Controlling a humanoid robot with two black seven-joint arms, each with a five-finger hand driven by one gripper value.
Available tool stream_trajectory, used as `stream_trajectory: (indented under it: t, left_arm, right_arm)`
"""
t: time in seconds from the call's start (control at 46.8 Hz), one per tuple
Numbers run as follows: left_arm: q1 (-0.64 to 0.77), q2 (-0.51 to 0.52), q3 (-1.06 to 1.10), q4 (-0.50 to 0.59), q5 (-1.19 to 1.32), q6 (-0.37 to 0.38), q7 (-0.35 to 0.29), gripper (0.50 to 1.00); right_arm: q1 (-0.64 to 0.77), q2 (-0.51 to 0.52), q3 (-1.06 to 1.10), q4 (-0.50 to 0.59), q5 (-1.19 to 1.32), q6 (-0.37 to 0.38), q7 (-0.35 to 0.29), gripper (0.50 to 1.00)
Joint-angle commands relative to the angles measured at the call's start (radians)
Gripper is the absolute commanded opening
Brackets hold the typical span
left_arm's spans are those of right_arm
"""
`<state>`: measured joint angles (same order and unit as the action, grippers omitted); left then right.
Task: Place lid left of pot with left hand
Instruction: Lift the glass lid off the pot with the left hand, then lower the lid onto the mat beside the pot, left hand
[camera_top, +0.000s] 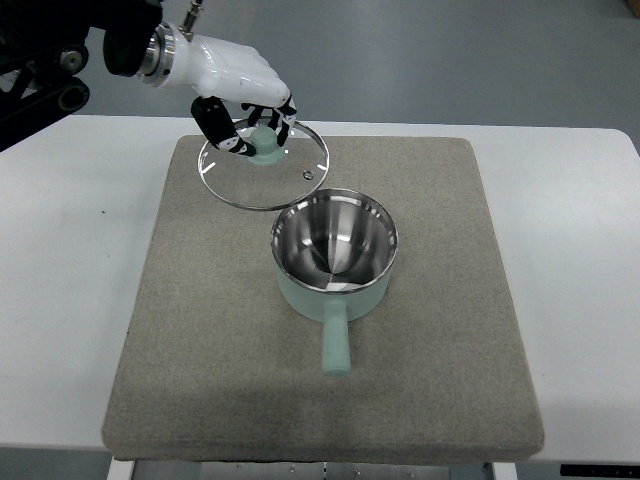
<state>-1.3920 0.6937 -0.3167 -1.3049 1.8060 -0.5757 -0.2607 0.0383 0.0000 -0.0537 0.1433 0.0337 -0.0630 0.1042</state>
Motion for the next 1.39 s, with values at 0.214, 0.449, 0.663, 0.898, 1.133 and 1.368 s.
stream_trajectory:
  t: [0.214,0.449,0.663,0.898,1.133,1.368]
  left_arm:
    - [0.113,0.006,0.005,0.121,0.006,0.094,0.0,0.5]
    - [0.183,-0.043,0.03,0.197,0.007,0.12,0.0,0.5]
    - [0.208,-0.056,0.103,0.208,0.006,0.223,0.0,0.5]
    - [0.222,-0.062,0.111,0.208,0.006,0.231,0.001,0.5]
    - [0.225,-0.062,0.111,0.207,0.006,0.232,0.001,0.553]
    - [0.226,-0.059,0.111,0.199,0.001,0.234,0.001,0.874]
  right_arm:
    - [0.0,0.0,0.0,-0.001,0.0,0.0,0.0,0.921]
    - [0.0,0.0,0.0,0.001,0.0,0.0,0.0,0.923]
    - [0.0,0.0,0.0,0.001,0.0,0.0,0.0,0.921]
    - [0.0,0.0,0.0,0.001,0.0,0.0,0.0,0.921]
    - [0.0,0.0,0.0,-0.001,0.0,0.0,0.0,0.923]
    - [0.0,0.0,0.0,0.001,0.0,0.0,0.0,0.921]
